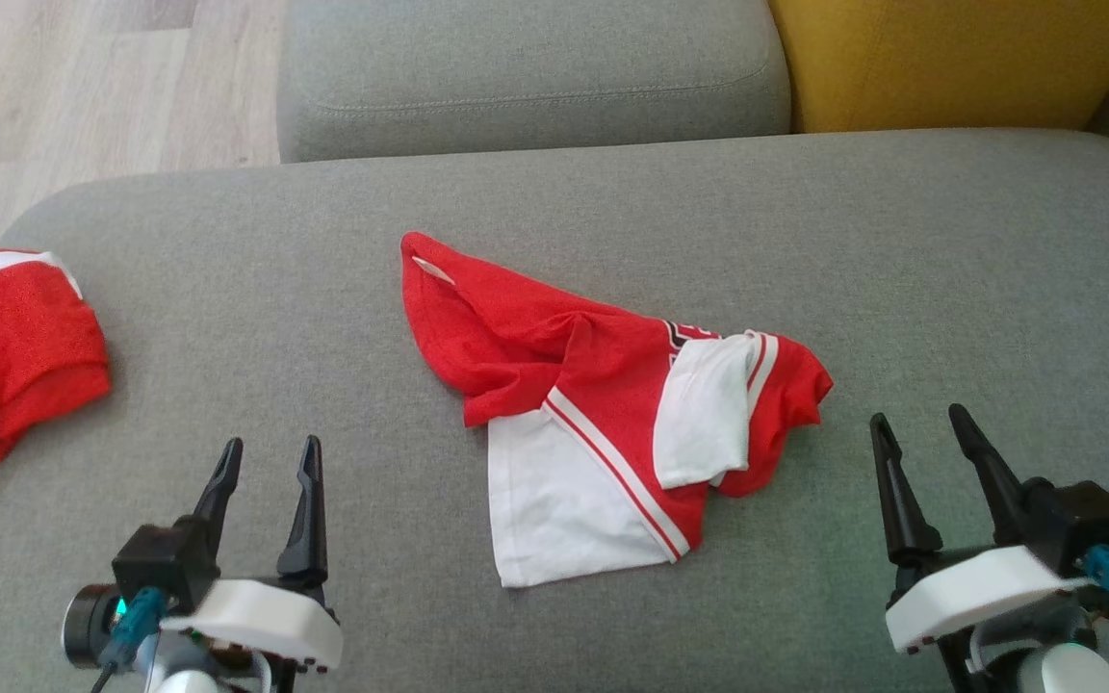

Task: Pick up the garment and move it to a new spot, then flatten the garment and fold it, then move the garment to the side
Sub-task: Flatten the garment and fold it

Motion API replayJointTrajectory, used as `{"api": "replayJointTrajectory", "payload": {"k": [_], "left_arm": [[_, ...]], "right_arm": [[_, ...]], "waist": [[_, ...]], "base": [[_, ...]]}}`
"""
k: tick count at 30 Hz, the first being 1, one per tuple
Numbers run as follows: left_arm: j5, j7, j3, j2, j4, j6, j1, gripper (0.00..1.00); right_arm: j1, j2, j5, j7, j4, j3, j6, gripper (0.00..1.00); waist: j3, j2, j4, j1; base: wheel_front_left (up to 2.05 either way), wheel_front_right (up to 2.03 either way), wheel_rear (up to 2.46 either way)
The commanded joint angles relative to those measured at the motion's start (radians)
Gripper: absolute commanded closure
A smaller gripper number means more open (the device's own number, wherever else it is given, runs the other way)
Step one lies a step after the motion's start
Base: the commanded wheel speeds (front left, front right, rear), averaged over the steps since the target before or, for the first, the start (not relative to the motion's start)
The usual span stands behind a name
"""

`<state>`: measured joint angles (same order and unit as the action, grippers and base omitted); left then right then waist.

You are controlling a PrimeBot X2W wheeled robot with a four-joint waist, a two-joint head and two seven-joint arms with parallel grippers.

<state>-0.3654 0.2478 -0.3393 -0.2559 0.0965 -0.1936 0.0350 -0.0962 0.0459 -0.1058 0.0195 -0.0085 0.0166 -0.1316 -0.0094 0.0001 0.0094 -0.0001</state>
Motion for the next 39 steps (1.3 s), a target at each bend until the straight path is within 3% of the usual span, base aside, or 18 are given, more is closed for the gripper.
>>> {"api": "replayJointTrajectory", "payload": {"k": [1,27,32,39], "left_arm": [[-0.005,0.003,0.039,-0.026,-0.032,0.000,-0.047,0.00],[-0.004,0.002,0.017,-0.030,-0.014,-0.004,-0.079,0.00],[-0.004,-0.029,-0.020,-0.012,0.017,0.039,-0.185,0.00],[-0.019,-0.121,-0.063,0.040,0.178,0.126,-0.482,0.00]], "right_arm": [[0.026,0.004,-0.002,0.002,-0.042,0.017,0.001,0.00],[0.031,0.004,-0.008,0.001,-0.048,0.010,0.001,0.00],[0.061,0.004,-0.006,-0.002,-0.065,0.009,0.001,0.00],[0.131,0.004,0.001,-0.012,-0.078,0.036,0.001,0.00]], "waist": [[0.000,-0.0001,0.001,0.0001],[0.026,-0.0001,0.009,0.0001],[0.094,-0.0001,0.011,0.0001],[0.230,-0.0001,-0.024,0.0001]], "base": [[0.00,0.00,0.00],[0.00,0.00,0.00],[0.00,0.00,0.00],[0.00,0.00,0.00]]}}
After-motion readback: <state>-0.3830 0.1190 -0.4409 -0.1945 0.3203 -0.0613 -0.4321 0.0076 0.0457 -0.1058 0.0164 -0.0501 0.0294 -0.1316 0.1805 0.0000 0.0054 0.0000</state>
